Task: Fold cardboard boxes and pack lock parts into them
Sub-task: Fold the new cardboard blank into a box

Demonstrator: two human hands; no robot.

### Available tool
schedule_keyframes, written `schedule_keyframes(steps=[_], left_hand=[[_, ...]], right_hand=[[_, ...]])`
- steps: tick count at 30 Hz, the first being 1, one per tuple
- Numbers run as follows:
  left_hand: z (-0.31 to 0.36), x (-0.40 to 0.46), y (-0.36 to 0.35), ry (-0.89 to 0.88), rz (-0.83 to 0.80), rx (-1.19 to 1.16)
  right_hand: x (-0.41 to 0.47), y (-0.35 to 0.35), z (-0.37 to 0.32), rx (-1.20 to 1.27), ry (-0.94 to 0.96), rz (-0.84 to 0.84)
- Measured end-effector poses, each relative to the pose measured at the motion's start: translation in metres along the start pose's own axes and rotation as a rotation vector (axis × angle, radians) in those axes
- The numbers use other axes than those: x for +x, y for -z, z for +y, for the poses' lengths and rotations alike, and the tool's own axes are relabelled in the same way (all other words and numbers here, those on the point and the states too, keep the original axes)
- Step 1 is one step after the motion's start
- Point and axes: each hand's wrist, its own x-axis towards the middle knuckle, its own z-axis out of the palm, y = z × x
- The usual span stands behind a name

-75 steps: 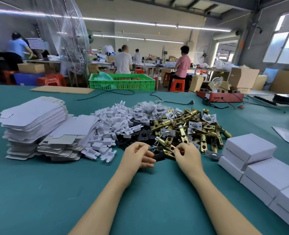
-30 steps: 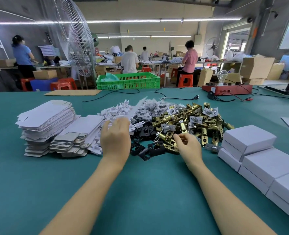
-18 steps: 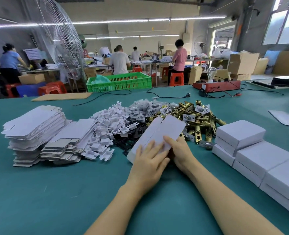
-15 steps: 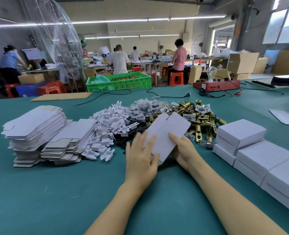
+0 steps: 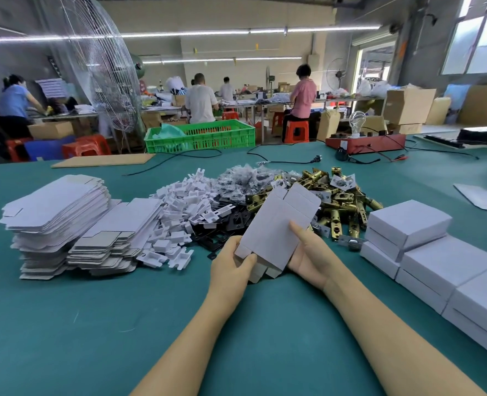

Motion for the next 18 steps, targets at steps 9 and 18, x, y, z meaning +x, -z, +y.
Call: schedule_keyframes(steps=[9, 18], left_hand=[[-0.002, 0.001, -0.006, -0.144, 0.174, 0.342], [-0.003, 0.005, -0.006, -0.15, 0.212, 0.569]], right_hand=[[-0.004, -0.006, 0.003, -0.087, -0.1, -0.123], [0.001, -0.016, 0.016, -0.298, -0.033, -0.051]])
